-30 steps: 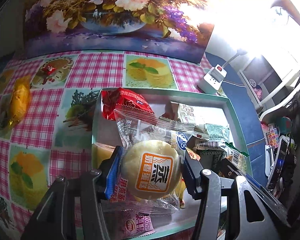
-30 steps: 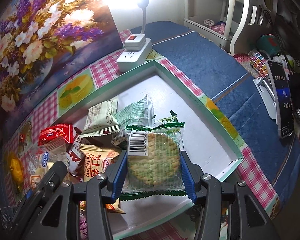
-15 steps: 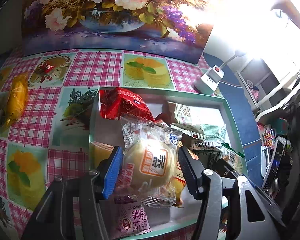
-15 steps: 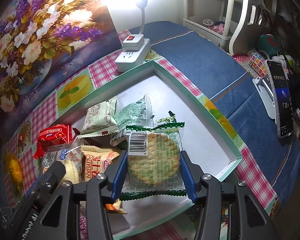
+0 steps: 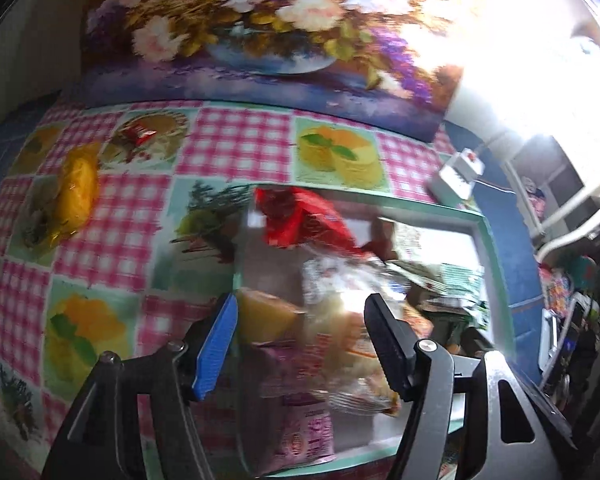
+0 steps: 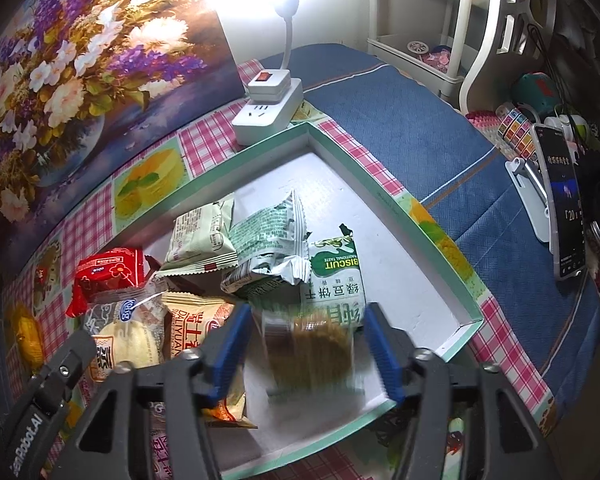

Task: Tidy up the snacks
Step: 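Carry the bun pack into the tray and release while right gripper drops the biscuit pack there, then withdraw both open grippers from the tray back to the last snacks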

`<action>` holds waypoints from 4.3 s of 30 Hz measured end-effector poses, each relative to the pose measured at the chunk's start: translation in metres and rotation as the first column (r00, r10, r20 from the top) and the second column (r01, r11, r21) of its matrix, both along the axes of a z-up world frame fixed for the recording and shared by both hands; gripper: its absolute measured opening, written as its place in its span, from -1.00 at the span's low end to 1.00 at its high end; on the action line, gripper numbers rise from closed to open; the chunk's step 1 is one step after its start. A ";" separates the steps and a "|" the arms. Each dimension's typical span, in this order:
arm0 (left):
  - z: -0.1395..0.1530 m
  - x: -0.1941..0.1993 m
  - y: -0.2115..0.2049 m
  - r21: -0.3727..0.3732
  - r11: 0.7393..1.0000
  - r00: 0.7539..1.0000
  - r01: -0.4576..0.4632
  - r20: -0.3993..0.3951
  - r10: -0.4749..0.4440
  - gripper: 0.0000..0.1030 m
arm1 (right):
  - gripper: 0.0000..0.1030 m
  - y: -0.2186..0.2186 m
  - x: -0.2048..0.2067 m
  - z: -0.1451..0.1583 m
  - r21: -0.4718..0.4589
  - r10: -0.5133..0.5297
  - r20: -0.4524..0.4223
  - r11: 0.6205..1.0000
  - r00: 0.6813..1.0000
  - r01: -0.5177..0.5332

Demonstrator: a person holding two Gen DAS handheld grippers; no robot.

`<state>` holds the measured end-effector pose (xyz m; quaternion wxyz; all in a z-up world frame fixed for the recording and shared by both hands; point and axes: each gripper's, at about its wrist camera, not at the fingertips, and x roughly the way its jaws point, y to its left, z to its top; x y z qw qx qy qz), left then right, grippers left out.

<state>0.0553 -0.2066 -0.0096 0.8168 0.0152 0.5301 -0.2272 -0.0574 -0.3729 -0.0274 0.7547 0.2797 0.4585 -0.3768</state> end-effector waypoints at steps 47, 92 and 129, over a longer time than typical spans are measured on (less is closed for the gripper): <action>-0.034 0.038 0.101 0.178 0.912 0.915 -0.368 -0.106 0.390 0.90 | 1.00 0.029 0.023 0.011 -0.113 0.165 0.012 0.980 0.986 -0.163; -0.031 0.098 0.242 0.126 0.826 0.834 -0.549 0.009 0.552 0.90 | 1.00 0.185 0.156 0.024 -0.159 0.589 0.091 0.804 0.803 -0.573; -0.045 0.173 0.193 0.000 0.974 0.974 -0.225 -0.010 0.225 0.89 | 0.93 0.172 0.280 0.007 -0.037 0.692 0.001 0.721 0.722 -0.692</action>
